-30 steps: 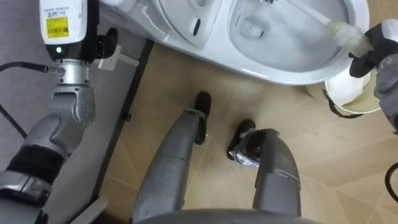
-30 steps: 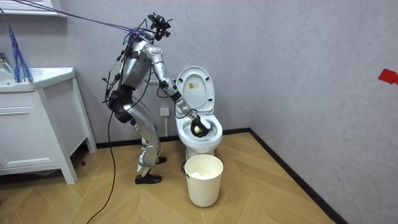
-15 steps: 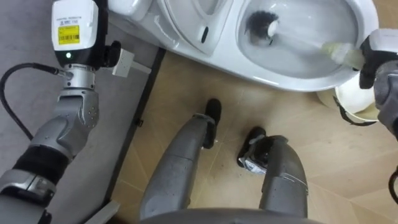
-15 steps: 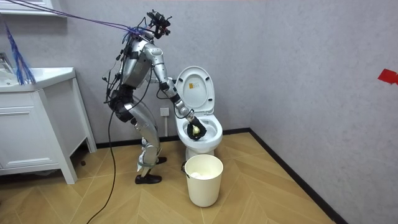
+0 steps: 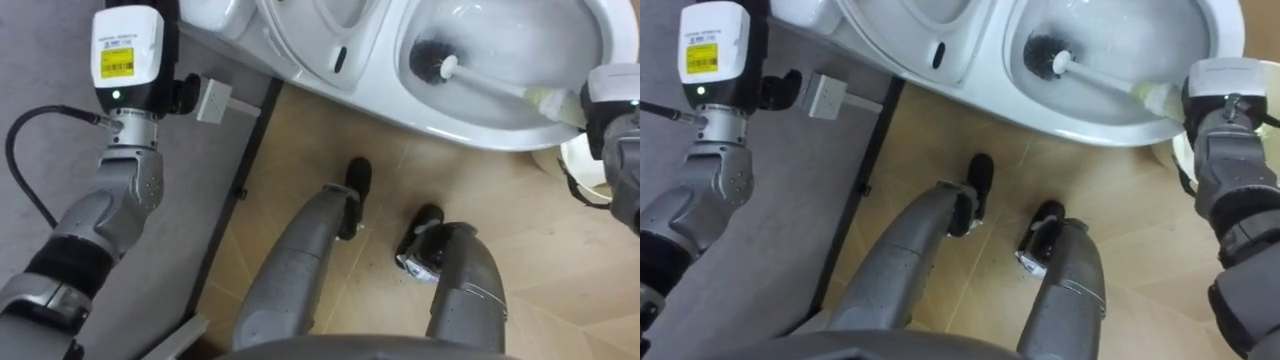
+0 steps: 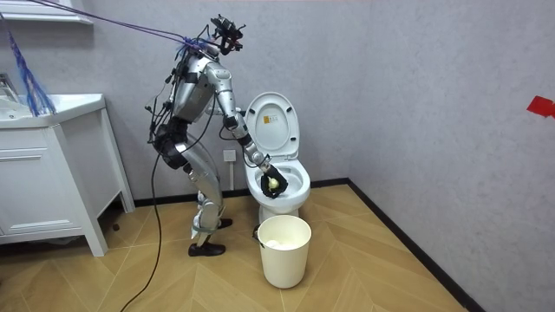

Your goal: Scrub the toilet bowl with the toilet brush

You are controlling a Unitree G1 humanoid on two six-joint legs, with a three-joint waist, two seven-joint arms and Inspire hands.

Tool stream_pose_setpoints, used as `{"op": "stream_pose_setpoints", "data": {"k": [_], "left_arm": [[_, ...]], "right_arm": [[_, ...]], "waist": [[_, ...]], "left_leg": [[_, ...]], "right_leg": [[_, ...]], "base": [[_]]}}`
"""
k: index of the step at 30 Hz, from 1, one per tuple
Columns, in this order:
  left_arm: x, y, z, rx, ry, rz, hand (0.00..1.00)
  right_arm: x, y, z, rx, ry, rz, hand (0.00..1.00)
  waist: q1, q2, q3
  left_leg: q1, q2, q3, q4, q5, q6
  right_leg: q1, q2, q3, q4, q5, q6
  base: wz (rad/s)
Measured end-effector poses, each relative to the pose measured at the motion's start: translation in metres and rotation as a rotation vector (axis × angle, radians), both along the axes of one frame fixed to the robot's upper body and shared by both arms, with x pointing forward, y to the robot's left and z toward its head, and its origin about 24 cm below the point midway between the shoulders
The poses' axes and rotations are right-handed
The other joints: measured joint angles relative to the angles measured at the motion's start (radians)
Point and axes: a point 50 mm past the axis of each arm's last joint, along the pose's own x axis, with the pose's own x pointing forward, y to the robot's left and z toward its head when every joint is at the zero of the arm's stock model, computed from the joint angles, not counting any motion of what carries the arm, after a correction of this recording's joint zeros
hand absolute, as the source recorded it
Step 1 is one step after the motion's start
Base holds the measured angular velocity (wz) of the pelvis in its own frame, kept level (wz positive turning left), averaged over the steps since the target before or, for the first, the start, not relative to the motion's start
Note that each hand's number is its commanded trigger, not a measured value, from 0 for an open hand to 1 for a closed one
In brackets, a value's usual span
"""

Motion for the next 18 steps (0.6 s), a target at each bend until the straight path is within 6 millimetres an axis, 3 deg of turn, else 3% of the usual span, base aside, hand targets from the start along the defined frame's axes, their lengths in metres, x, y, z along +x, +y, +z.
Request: {"op": "stream_pose_setpoints", "data": {"k": [5, 8, 14, 18], "left_arm": [[0.001, -0.008, 0.001, -0.113, 0.005, -0.008, 0.0], [0.002, -0.008, 0.001, -0.119, 0.009, -0.009, 0.0], [0.004, -0.007, 0.005, -0.122, 0.008, -0.008, 0.0], [0.0, -0.001, 0.007, -0.138, -0.026, 0.035, 0.0]], "right_arm": [[-0.003, -0.008, 0.004, 0.005, -0.026, -0.012, 1.0], [-0.002, -0.012, 0.006, 0.118, -0.092, -0.104, 1.0], [-0.004, -0.028, 0.008, 0.554, -0.285, -0.455, 1.0], [0.0, -0.019, 0.003, 0.763, -0.367, -0.54, 1.0]], "waist": [[0.012, 0.011, -0.0006], [0.008, 0.017, 0.0], [0.0, 0.01, 0.0014], [-0.031, 0.002, 0.0015]], "left_leg": [[-0.007, 0.003, -0.001, -0.001, 0.0, 0.0], [0.0, 0.003, -0.005, -0.009, 0.0, 0.001], [0.001, -0.002, 0.01, -0.03, 0.01, 0.005], [-0.025, -0.011, 0.016, -0.023, 0.017, 0.005]], "right_leg": [[-0.003, 0.008, 0.001, -0.011, 0.007, 0.002], [0.003, 0.007, -0.001, -0.013, 0.009, 0.004], [-0.011, -0.003, 0.012, -0.008, 0.012, 0.006], [-0.044, -0.007, 0.022, 0.01, 0.012, 0.006]], "base": [[-0.03], [0.04], [0.01], [0.01]]}}
